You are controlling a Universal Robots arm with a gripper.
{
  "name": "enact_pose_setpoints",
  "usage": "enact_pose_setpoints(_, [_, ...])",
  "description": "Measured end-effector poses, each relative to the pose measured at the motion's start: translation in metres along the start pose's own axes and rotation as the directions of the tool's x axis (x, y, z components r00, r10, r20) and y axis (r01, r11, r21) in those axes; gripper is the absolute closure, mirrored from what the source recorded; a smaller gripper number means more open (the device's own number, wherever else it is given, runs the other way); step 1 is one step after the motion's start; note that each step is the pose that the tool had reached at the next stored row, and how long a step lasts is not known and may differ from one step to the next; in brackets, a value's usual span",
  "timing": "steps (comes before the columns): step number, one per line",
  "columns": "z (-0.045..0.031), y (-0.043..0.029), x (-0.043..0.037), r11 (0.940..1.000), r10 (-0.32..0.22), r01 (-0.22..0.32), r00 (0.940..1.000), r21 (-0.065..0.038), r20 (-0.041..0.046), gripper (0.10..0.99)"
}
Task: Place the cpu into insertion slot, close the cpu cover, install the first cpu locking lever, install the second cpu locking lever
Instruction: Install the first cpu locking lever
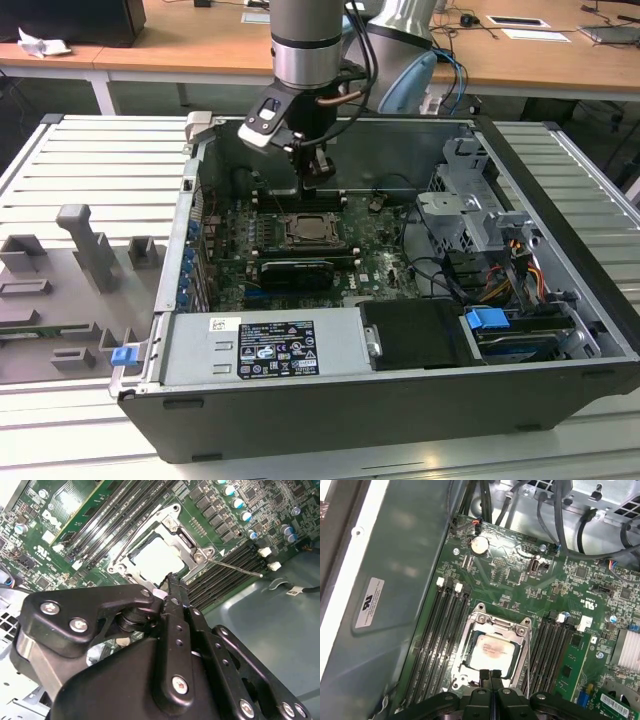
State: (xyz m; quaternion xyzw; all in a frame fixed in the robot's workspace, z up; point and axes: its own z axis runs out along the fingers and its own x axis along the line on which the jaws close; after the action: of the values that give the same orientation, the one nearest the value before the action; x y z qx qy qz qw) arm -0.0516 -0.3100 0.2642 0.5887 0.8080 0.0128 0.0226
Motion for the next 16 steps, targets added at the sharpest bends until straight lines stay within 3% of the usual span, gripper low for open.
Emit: enact_pose_setpoints(16, [0.0,0.0,0.0,0.9966,-0.082,0.082,0.9966,-0.002,-0.0038,0.98])
